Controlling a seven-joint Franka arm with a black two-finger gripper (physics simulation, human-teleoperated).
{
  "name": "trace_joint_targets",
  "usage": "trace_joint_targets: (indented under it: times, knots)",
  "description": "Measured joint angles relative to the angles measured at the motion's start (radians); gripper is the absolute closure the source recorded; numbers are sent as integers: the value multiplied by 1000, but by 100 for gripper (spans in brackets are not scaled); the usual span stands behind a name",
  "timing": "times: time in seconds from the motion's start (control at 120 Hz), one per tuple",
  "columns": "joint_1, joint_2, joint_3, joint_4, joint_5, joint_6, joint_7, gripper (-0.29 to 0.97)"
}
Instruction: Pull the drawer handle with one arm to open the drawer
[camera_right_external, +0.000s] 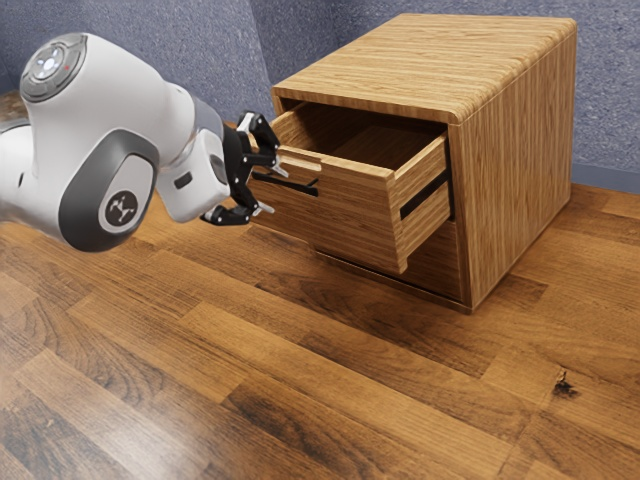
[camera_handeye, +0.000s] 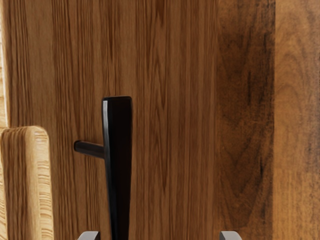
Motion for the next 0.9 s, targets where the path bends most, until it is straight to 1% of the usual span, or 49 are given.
trace_joint_targets:
  times: [0.292, 0.458, 0.9]
  knots:
    - [0, -18, 1, -10, -1, -1, 0, 45]
    - [1, -3, 2, -9, -1, 0, -1, 45]
    - [0, -4, 1, 15, 1, 1, -1, 45]
